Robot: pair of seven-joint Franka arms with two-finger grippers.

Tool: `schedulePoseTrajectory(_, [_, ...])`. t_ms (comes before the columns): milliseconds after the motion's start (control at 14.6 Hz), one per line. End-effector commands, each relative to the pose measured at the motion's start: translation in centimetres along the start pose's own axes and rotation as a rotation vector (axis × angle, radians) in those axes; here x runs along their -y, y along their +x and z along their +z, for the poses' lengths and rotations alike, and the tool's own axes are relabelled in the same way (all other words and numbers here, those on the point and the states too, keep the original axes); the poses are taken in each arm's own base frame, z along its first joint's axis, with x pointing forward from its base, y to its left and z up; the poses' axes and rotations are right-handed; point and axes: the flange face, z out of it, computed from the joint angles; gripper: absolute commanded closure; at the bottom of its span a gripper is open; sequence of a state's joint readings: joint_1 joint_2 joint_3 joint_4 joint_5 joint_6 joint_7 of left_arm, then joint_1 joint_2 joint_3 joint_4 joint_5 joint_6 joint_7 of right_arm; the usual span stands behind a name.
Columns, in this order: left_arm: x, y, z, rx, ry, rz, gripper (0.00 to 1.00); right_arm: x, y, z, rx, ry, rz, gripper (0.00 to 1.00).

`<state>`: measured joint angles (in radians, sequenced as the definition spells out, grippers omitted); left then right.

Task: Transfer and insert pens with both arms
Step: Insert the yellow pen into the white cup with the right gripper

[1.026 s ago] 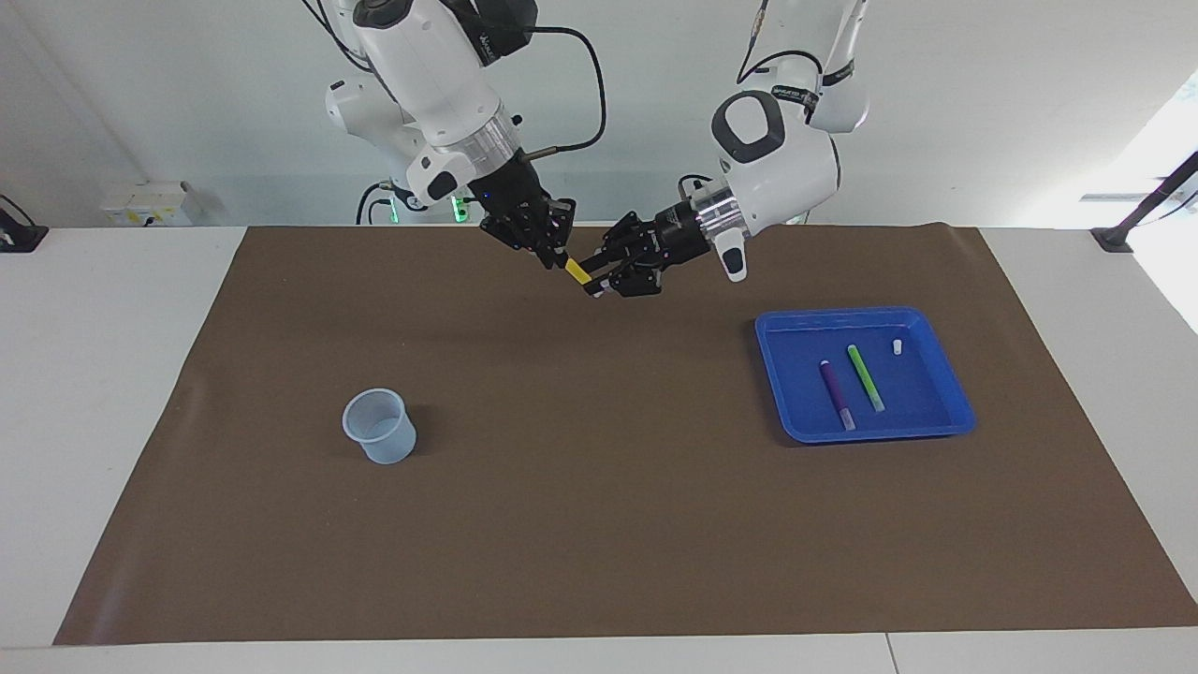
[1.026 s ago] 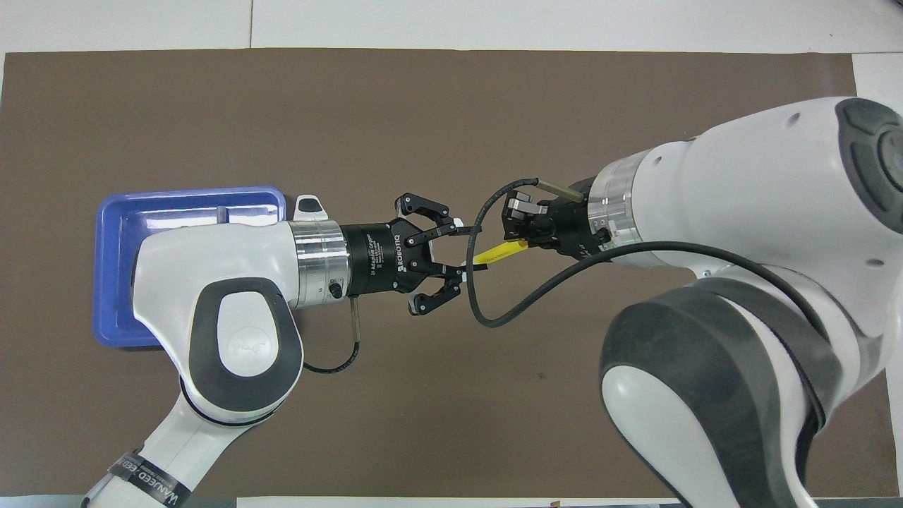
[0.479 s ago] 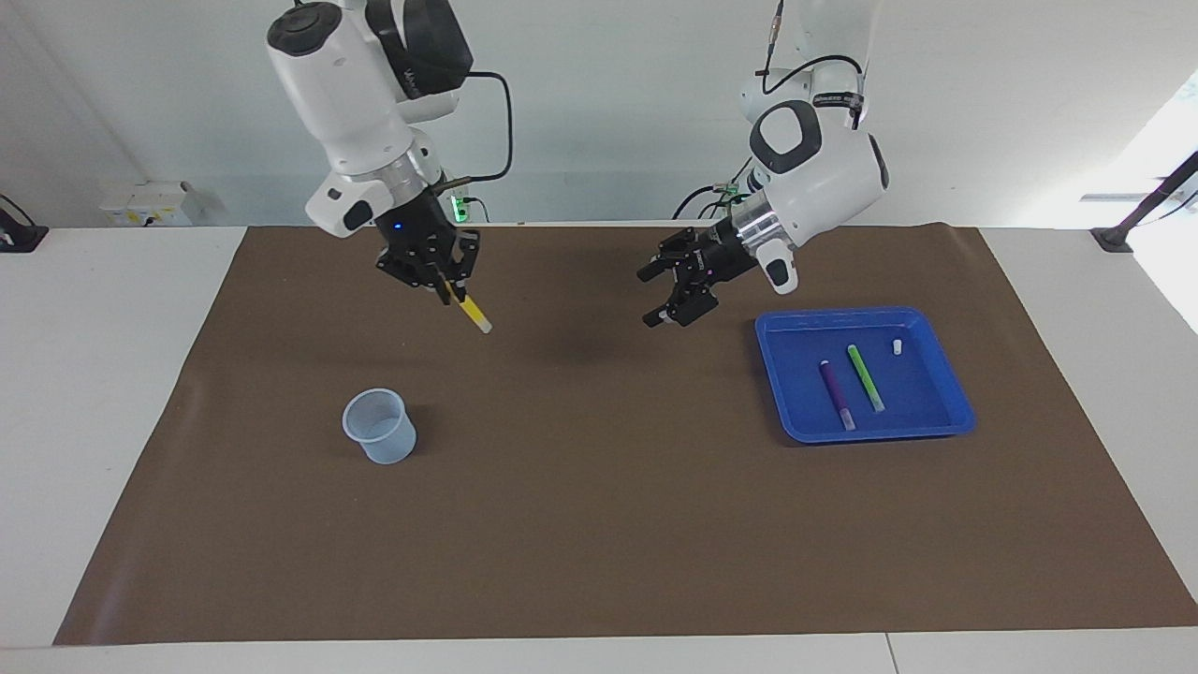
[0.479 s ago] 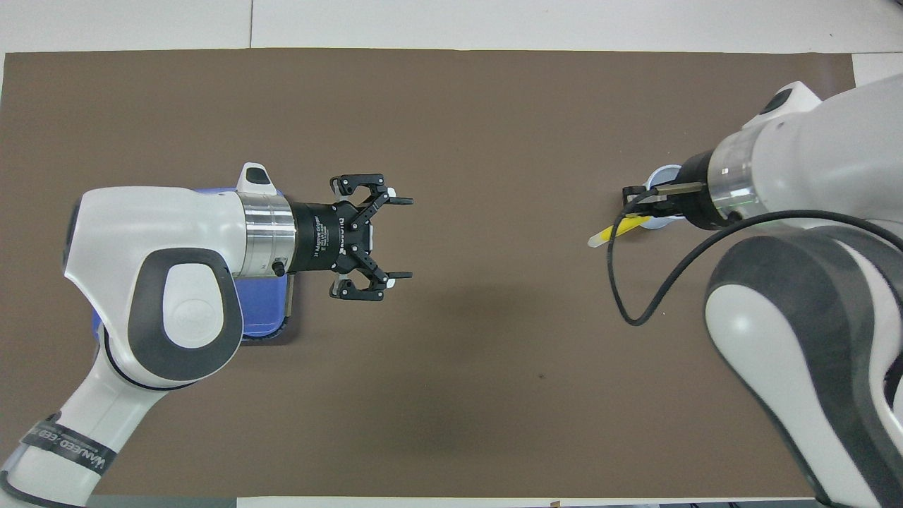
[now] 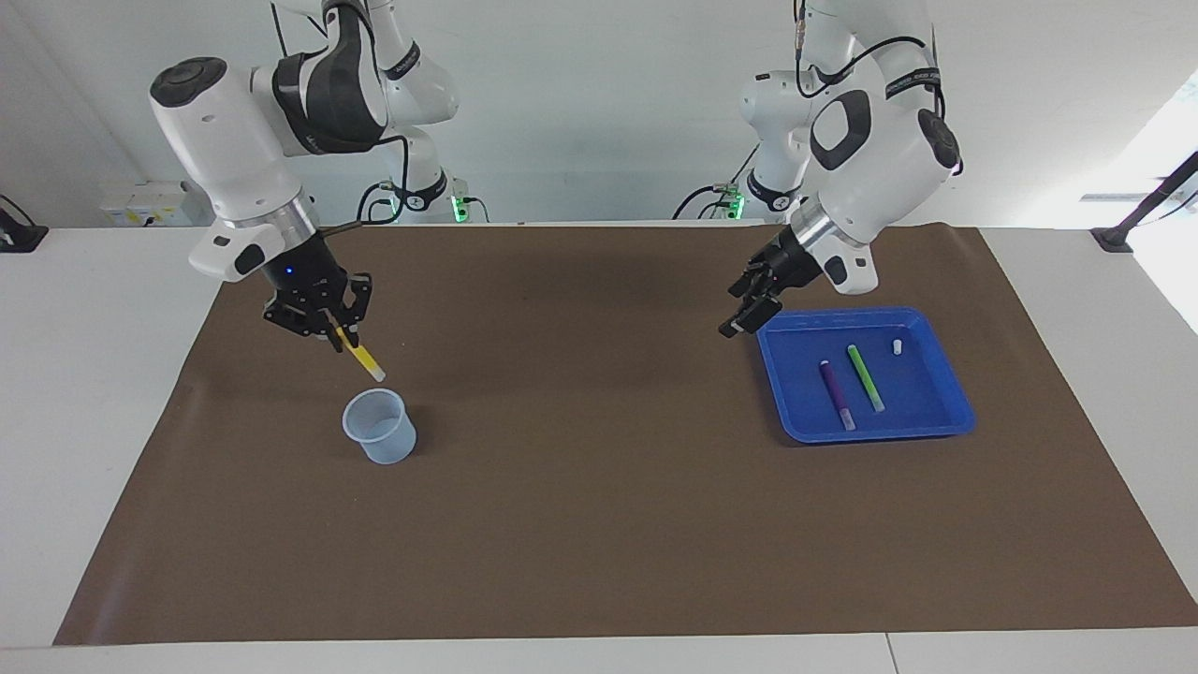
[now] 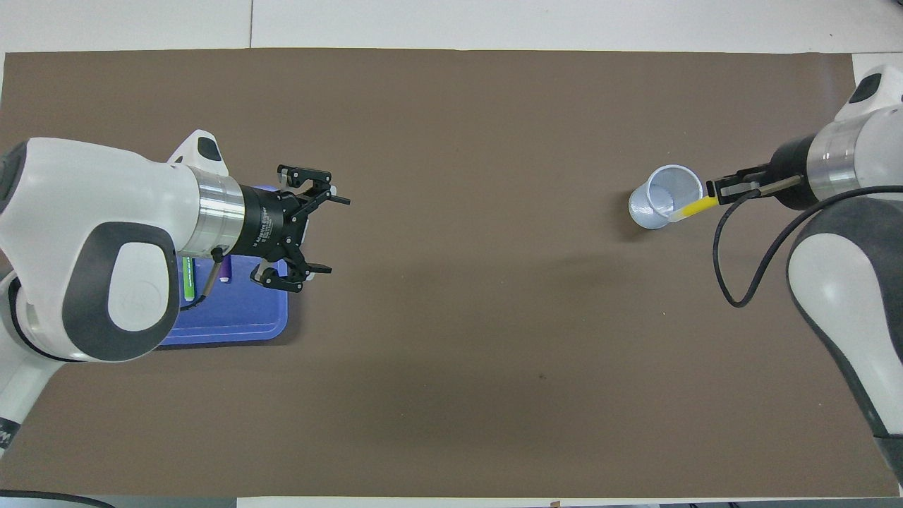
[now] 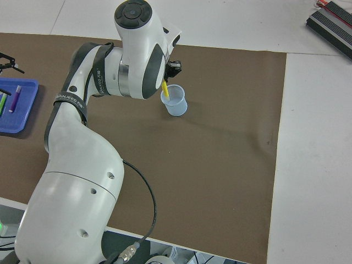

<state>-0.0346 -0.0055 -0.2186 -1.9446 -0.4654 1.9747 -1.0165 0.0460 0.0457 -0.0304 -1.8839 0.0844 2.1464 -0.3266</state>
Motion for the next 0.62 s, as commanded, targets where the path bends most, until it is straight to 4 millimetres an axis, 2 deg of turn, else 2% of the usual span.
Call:
schedulePoseTrajectory(0, [1.8,4.1,-1.9,-0.079,0.088,0.169,0.00,-0.7,0.6,2.6,-0.002,-0.028,-0.033,1.00])
schedulePoseTrajectory(205, [4.1,8.3,-3.6,-0.128,0.138,0.327,0.00,-0.7,0.7,4.6,0.015,-0.023,-0.032,1.00])
schedulePoseTrajectory(342, [5.7,10.9,-4.9,-0.158,0.173,0.433,0.00,-0.6,0.0,6.2,0.044,-0.014,-0.031,1.00])
schedulePoseTrajectory(479, [6.5,12.7,-4.9,-0.186,0.232,0.535,0.00,-0.8,-1.4,7.3,0.050,-0.015,-0.021,1.00])
schedulePoseTrajectory(547, [6.8,13.7,-4.2,-0.198,0.277,0.612,0.00,-1.2,-2.1,7.9,0.048,-0.018,-0.014,1.00])
